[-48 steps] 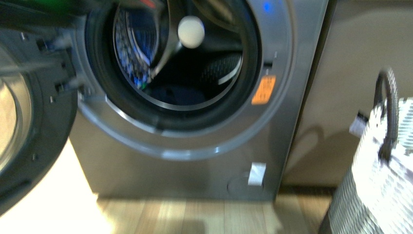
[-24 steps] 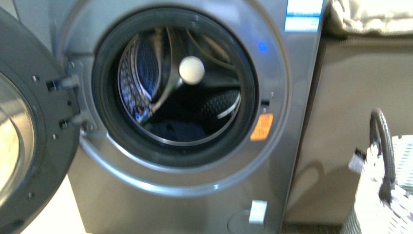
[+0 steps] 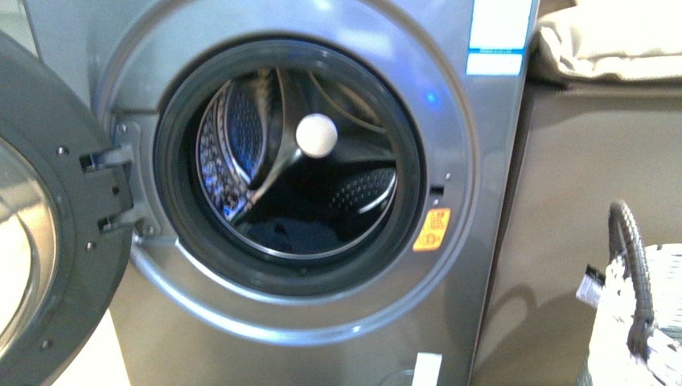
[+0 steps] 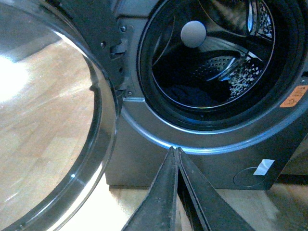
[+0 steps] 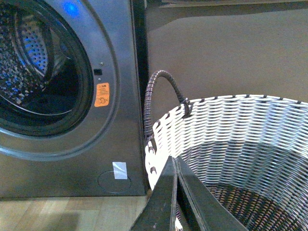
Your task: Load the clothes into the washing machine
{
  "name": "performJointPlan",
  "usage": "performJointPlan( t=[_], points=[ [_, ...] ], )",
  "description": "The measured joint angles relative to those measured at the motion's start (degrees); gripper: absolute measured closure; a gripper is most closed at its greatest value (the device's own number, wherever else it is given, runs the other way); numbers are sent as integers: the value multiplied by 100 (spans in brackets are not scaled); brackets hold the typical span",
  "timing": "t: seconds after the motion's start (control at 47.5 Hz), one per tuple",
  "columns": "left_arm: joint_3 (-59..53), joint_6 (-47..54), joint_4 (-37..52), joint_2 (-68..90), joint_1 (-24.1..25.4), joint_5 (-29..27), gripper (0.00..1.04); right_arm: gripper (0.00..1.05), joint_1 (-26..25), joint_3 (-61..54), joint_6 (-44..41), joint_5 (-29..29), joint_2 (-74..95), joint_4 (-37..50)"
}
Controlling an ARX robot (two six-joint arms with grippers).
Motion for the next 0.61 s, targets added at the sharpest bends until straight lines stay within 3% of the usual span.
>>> performJointPlan(
  t=[0.61],
  points=[
    [-542, 0, -632, -1255, 0, 7, 101, 102, 0, 0, 0, 0, 0, 0]
  ],
)
